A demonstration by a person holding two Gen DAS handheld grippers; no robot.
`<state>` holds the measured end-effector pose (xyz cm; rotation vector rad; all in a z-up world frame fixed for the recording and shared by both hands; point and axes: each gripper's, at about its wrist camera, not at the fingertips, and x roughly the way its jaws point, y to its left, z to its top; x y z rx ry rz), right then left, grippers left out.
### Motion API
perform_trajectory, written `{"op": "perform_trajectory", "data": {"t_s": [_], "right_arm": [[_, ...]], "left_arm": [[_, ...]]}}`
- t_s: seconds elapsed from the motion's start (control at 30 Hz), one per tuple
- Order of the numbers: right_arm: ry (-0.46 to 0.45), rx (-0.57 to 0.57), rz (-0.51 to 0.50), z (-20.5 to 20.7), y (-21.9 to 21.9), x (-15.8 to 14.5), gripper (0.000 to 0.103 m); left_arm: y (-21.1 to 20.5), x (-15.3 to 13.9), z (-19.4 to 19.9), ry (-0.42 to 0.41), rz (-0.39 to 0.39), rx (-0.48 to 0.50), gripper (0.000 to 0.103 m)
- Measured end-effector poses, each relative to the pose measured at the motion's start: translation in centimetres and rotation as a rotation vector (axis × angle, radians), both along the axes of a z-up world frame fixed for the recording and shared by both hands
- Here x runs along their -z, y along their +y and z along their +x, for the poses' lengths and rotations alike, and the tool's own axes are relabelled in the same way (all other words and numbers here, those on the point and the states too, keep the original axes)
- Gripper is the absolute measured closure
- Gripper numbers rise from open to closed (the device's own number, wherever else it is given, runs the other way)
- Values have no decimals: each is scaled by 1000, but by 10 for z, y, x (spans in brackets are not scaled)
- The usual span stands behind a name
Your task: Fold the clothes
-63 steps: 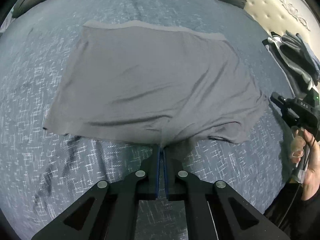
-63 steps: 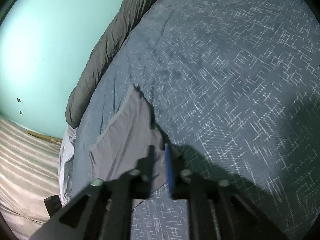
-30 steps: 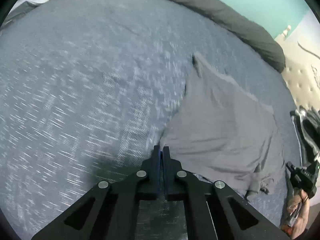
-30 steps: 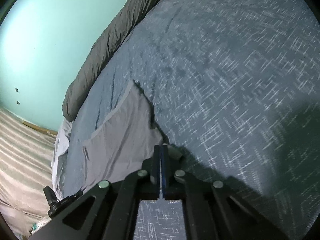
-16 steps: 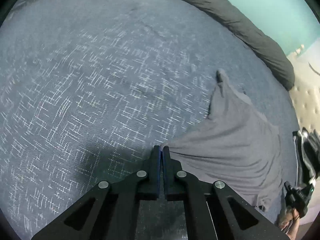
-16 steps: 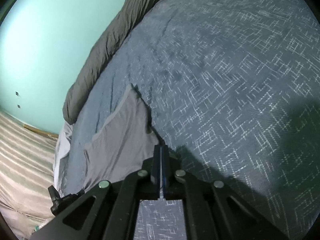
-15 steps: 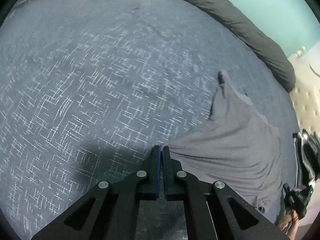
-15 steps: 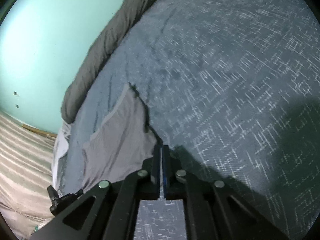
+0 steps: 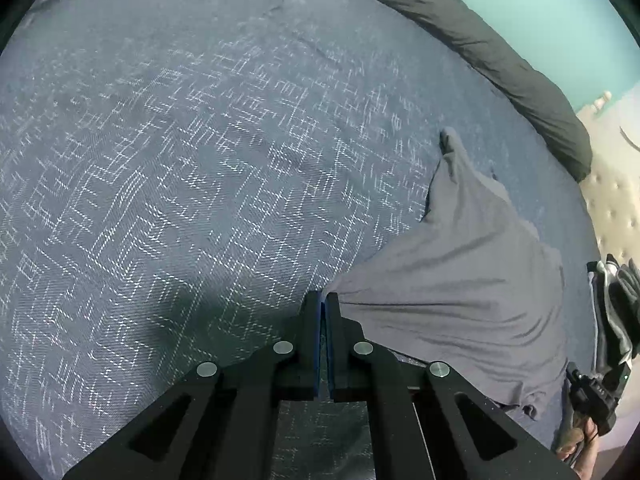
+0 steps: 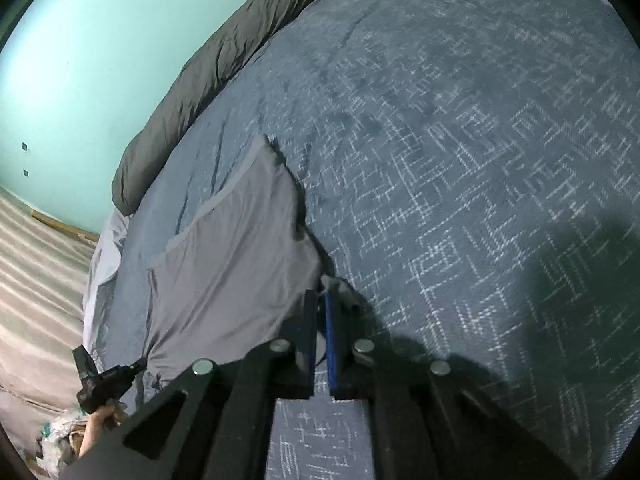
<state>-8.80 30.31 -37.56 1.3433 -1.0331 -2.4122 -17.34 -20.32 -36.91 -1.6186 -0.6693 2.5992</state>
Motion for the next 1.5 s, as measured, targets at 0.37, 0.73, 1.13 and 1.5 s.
{"op": "perform_trajectory", "data": {"t_s": [0.37,0.73,1.13,1.5], "right_arm": [[41,64,-48,7,22,-9,103],[2,-17,28,-5,-5,-5,63],[50,47,-15,8,8,-17,101],[-10,72,-50,2,10,5,100]], "left_arm": [[-4,-9,-27,-5,-19,20,101],[3,-6,-50,-16,-19,38,101],[-22,-20,-13,-12,-25,60,101],[-8,-21,-6,-43,-23,81,101]]}}
